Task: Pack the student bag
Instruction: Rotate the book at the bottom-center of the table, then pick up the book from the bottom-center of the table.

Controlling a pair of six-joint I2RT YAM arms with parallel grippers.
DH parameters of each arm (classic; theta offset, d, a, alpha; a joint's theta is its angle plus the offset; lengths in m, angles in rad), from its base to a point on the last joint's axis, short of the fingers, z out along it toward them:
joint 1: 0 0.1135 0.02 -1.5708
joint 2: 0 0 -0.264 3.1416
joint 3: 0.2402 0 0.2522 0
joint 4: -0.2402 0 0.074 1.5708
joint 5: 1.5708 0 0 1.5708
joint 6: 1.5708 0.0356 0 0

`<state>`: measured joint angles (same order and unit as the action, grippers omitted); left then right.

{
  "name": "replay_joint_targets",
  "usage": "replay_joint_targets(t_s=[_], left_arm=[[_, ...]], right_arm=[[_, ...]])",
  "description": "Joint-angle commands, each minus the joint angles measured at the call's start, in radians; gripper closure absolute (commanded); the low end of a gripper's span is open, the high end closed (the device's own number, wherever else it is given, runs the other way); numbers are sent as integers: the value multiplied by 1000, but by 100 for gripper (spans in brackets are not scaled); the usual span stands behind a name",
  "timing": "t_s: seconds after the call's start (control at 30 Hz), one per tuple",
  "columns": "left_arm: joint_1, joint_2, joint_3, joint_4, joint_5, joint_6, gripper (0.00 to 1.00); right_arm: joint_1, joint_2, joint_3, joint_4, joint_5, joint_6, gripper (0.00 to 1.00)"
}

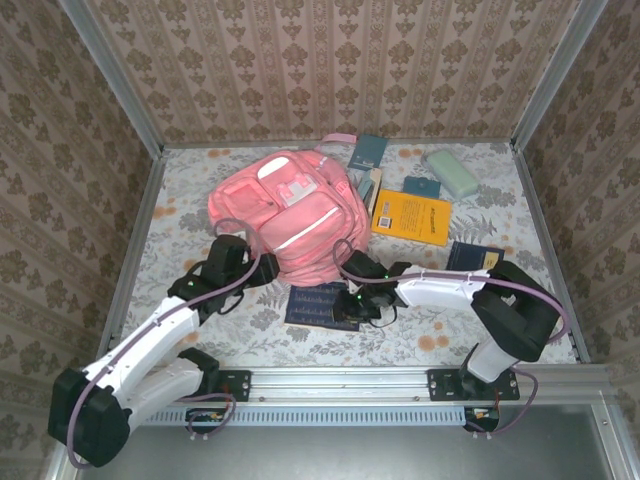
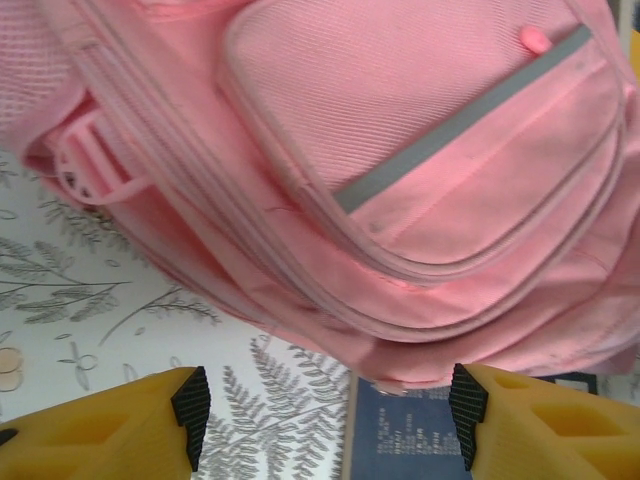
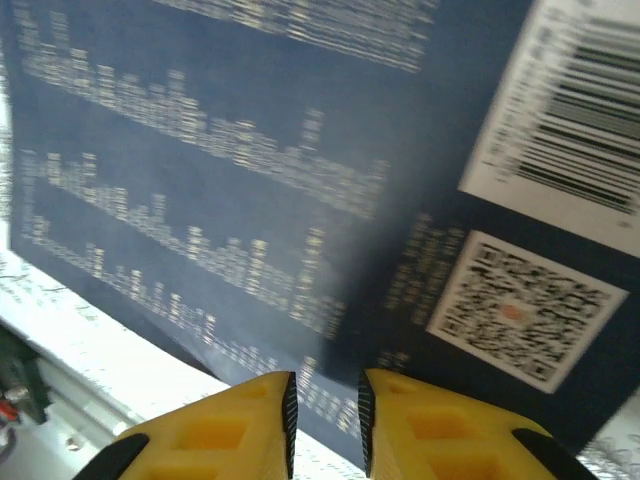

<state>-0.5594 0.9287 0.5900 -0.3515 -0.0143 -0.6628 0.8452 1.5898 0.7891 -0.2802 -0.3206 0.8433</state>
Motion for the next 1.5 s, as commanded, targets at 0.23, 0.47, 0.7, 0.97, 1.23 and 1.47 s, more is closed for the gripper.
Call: replay_joint_targets(t_s=[0.23,0.47,0.7,0.97,1.23,1.47], left_arm=[[-132,57,94,29,4,-27,31],[-238,189,141,117,73,-10,39],[-323,384,197,195,149,14,46],[-381,576,241,274,211,11,47],[-396,669,255,283,231,5,47],[-402,713,251,276,238,-1,46]], right_arm=[[-211,-26,-121,-134,135,-190,80],[-341,-171,-48,-251,185,-273,74],[-295,-343,-82,-309,181,-68,60],[-235,-425,-319,-56,140,256,56],[-224,-409,-379,111,128,331,54],[-219,-323,-350,171,83,328,57]])
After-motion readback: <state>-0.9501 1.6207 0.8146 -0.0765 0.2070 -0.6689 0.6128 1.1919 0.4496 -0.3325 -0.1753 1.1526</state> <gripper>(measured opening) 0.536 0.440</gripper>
